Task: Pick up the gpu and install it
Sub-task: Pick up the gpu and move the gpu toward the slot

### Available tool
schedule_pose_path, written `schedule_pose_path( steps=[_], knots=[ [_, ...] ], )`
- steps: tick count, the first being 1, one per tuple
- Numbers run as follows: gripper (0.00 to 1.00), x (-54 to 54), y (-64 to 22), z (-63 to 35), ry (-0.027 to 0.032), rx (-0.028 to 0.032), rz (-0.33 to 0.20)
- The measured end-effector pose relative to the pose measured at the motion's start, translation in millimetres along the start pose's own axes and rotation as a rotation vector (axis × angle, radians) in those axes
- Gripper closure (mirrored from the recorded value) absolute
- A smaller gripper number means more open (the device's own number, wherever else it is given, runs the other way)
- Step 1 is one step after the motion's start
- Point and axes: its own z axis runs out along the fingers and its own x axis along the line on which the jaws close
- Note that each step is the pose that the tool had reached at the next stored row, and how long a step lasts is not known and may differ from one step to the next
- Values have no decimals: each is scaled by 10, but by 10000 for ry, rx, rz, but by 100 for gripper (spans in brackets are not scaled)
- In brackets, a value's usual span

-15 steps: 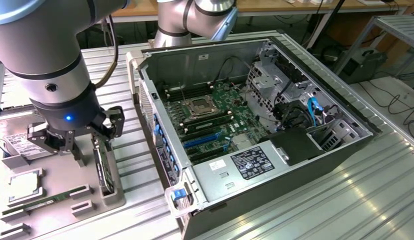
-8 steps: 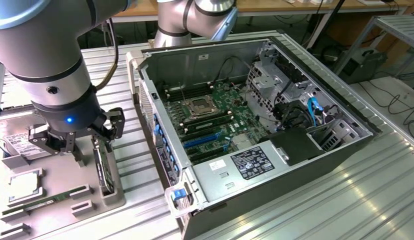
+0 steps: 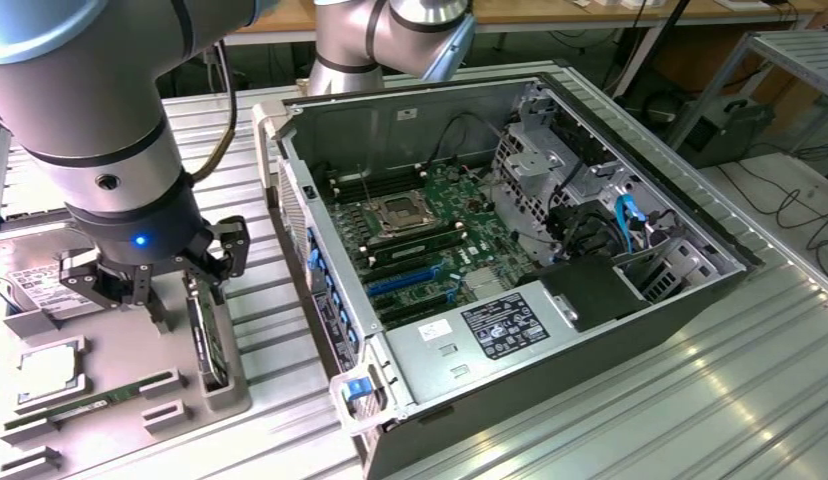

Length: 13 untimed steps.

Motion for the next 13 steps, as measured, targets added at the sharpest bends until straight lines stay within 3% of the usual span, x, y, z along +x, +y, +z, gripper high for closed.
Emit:
schedule_pose_path(
  steps=[7, 13],
  knots=[
    [40, 1, -5, 94, -1, 36, 3],
    [40, 0, -95, 219, -2, 37, 6]
  ],
)
